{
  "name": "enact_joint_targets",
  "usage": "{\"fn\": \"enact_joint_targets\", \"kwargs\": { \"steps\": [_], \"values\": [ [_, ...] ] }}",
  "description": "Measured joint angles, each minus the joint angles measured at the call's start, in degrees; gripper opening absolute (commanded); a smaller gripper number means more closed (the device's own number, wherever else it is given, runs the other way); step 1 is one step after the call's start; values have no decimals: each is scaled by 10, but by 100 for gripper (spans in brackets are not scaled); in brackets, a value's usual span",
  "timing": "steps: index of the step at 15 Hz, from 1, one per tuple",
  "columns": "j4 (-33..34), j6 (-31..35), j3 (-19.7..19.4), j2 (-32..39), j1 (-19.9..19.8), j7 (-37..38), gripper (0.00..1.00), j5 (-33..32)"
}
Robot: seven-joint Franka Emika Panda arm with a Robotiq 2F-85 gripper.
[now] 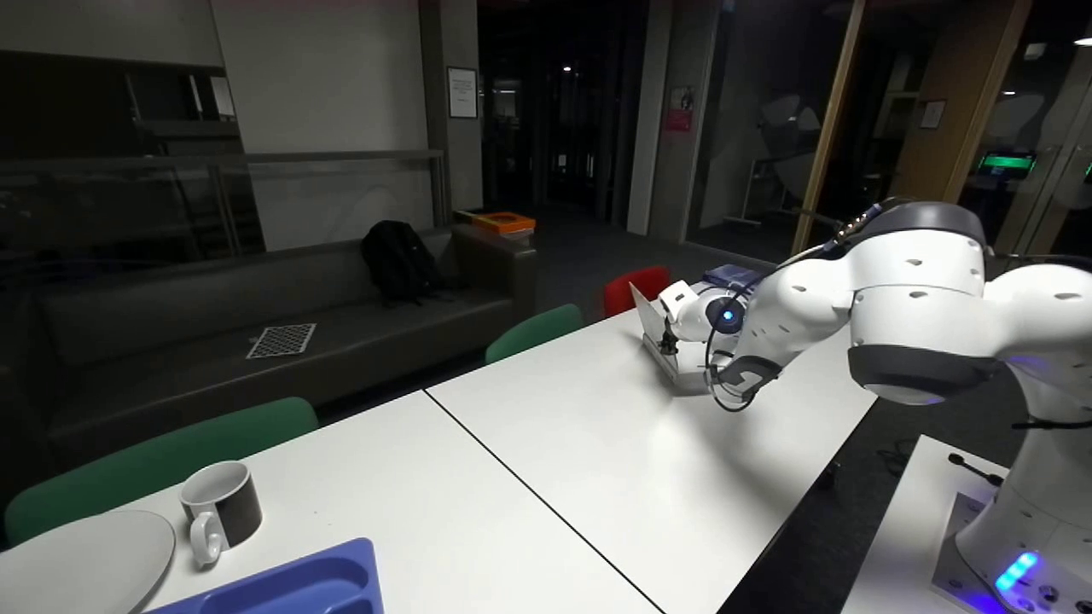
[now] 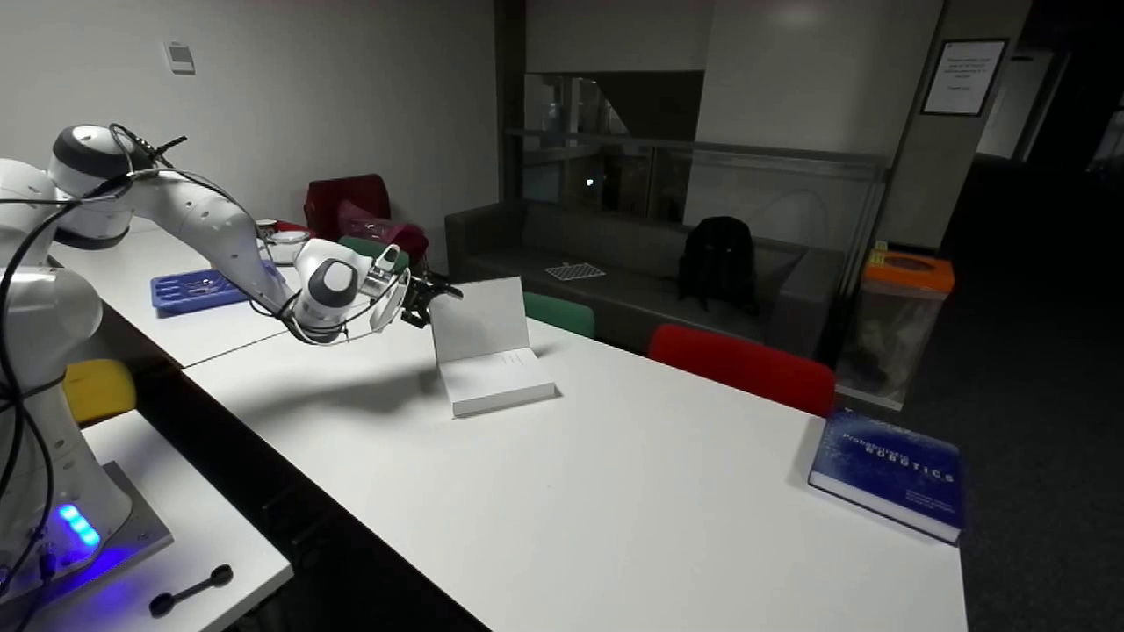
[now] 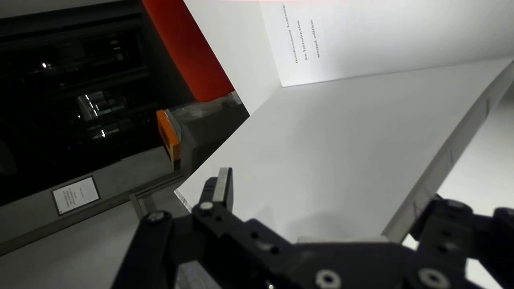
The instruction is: Close the book
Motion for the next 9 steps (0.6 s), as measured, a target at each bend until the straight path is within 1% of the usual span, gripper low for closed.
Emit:
{"fn": "enact_joint_targets", "kwargs": {
  "steps": [9],
  "values": [
    [-13,0,-5,-2,2,40,100,1]
  ]
}}
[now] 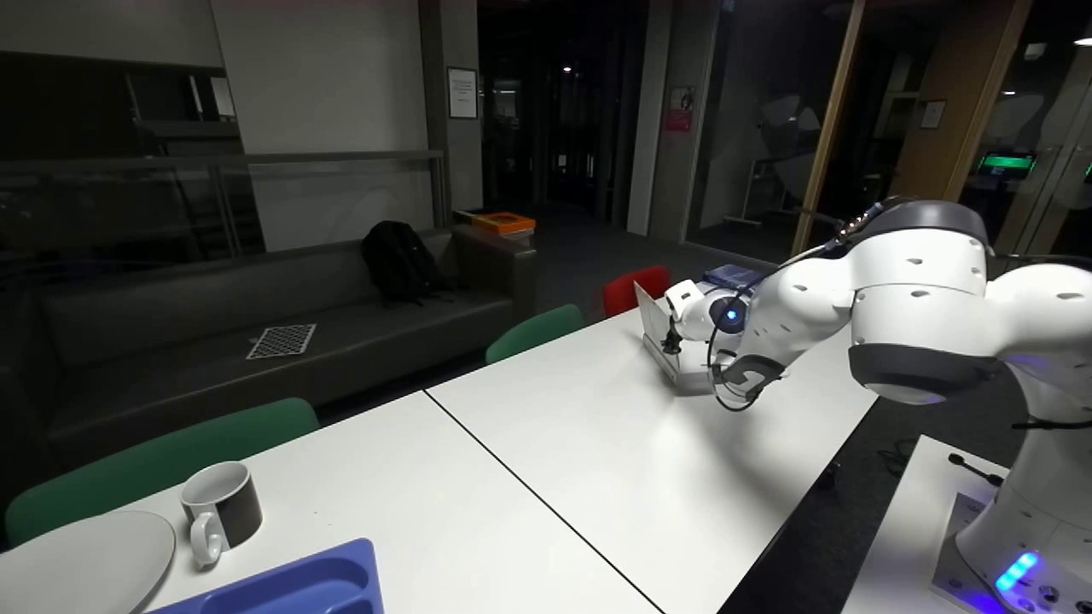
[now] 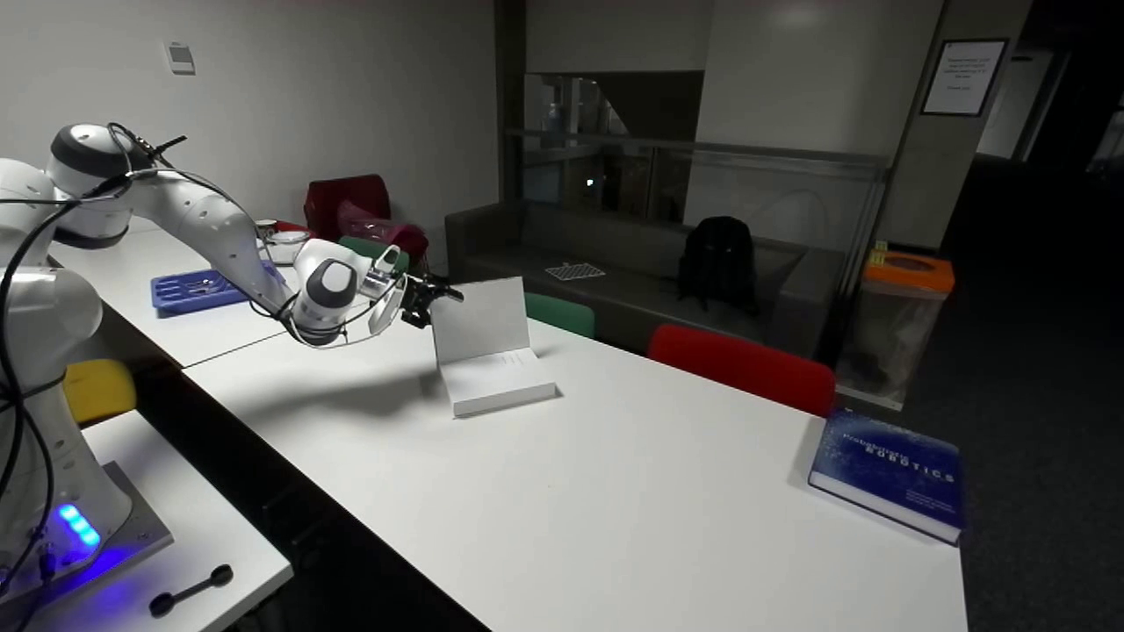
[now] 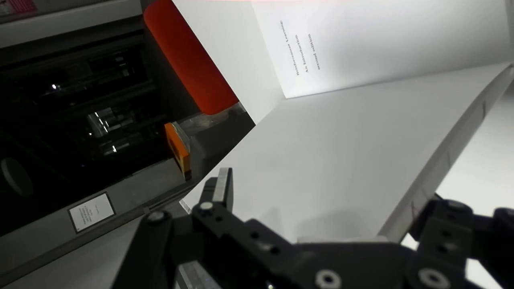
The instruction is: Close the book
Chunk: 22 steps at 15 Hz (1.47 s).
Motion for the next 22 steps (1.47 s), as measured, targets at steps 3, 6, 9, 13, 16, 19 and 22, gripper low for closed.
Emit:
{"fn": "enact_joint_targets", "kwargs": {
  "steps": [3,6,9,13,16,19,22],
  "values": [
    [-11,0,-3,-2,-1,16,100,1],
    [-27,1,-6,-5,-4,33,100,2],
    [-41,1,-8,-12,-9,44,100,4],
    [-54,1,-9,-25,-17,47,100,4],
    [-61,1,-13,-32,-20,48,100,4],
    [-67,1,-19,-36,-21,51,100,12],
    [-76,1,-32,-47,-21,53,100,20]
  ]
}}
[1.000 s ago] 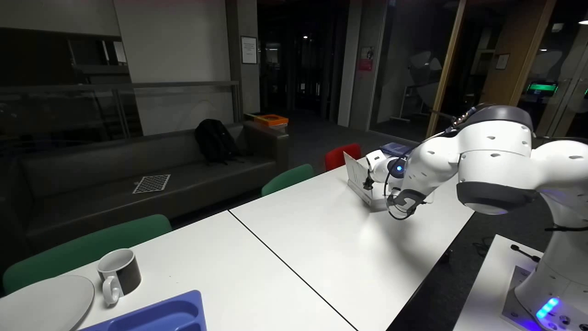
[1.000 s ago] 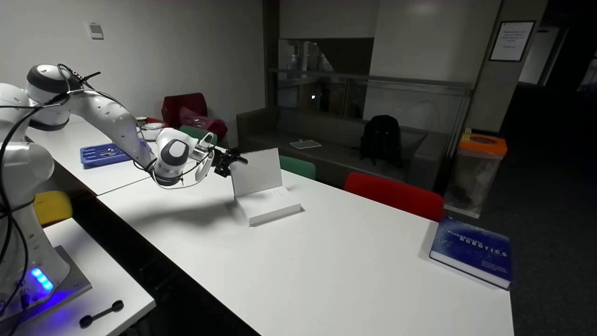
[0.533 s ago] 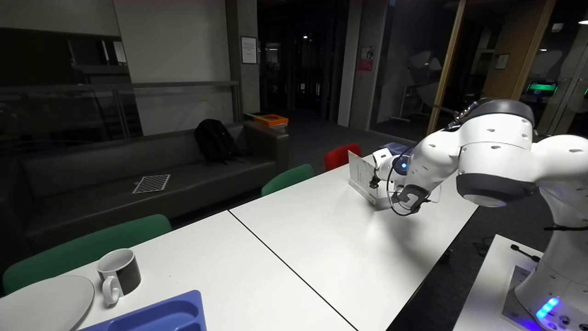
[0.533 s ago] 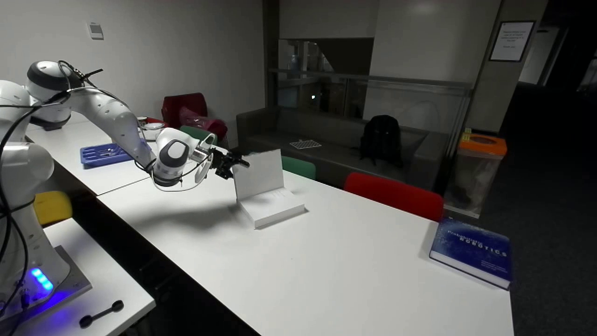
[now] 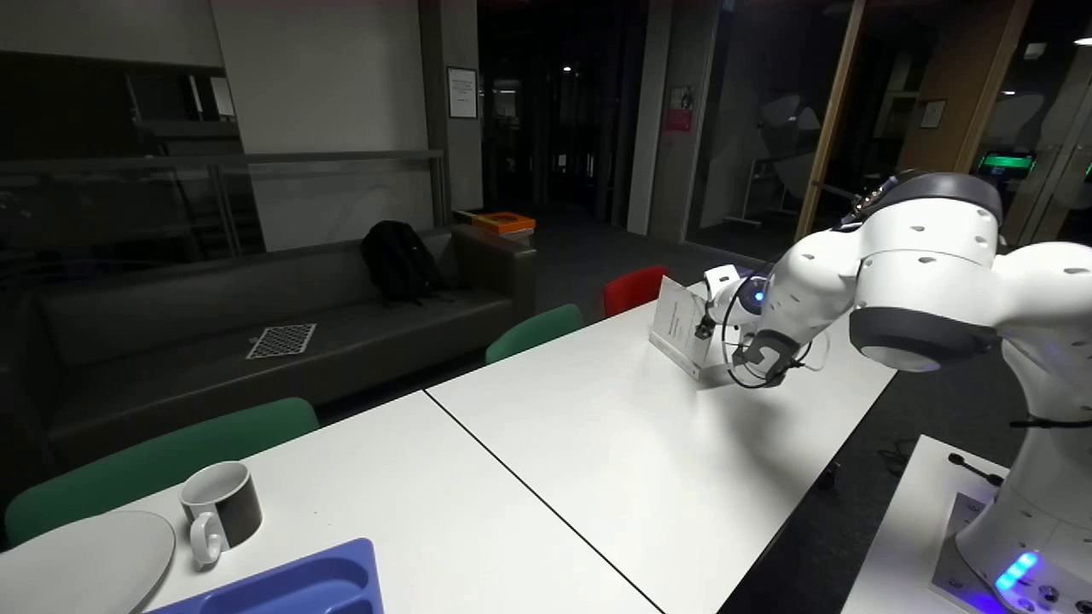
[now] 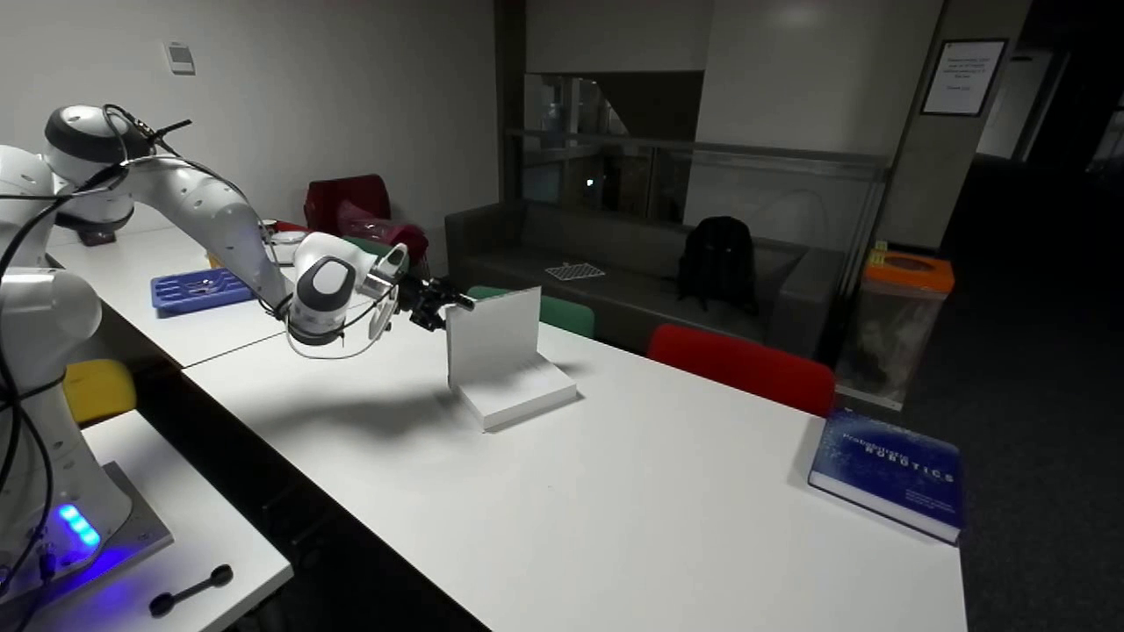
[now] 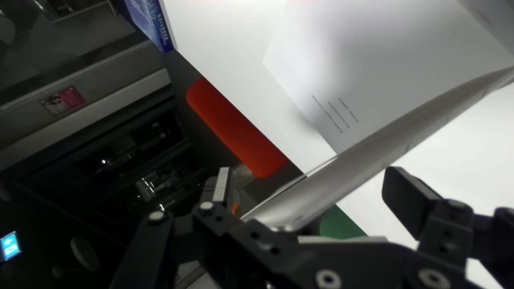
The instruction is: Close the book
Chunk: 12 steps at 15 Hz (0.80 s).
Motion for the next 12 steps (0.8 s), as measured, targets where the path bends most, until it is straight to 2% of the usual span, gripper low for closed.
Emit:
{"fn": "enact_joint_targets", "kwargs": {
  "steps": [5,12],
  "values": [
    [-7,0,-25,-24,-4,0,100,1],
    [-11,0,-36,-50,-5,0,100,1]
  ]
}}
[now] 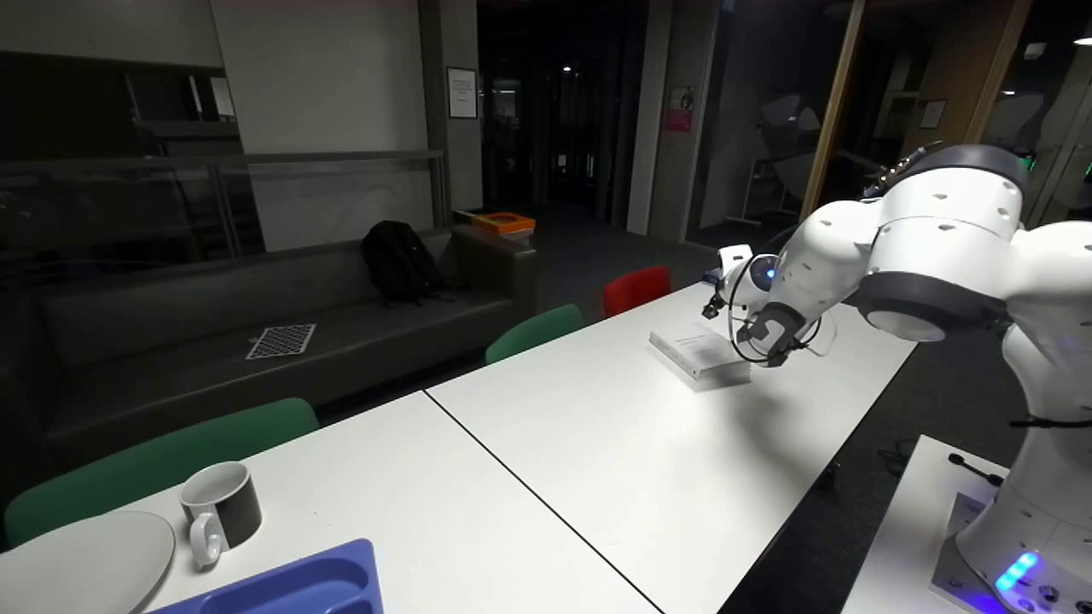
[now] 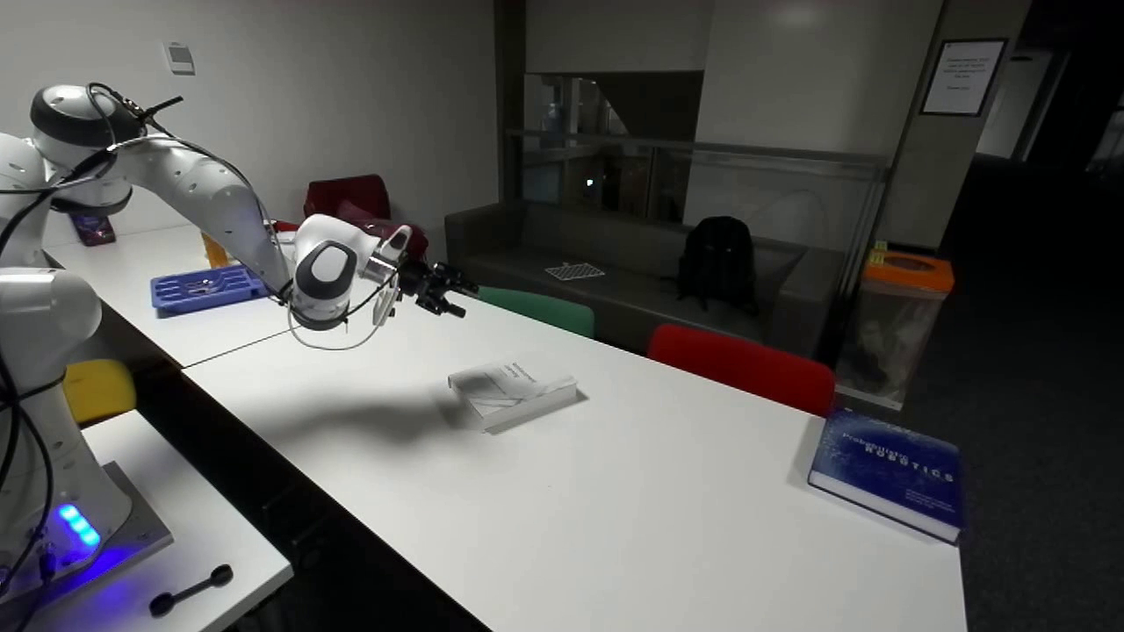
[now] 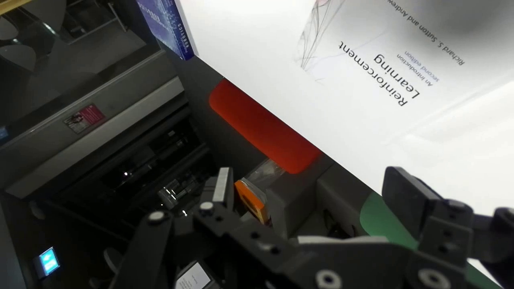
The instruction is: Close the book
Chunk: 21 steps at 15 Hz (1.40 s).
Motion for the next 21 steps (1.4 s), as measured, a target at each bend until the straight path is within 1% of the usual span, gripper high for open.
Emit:
{"fn": "enact_joint_targets", "kwargs": {
  "steps": [4,11,17,21],
  "values": [
    [1,0,0,-27,5,0,100,-1],
    [5,0,0,-113,18,-5,100,-14],
    [-1,0,1,-211,17,-32,100,-63],
    [-22,0,5,-294,13,-54,100,-102]
  ]
}}
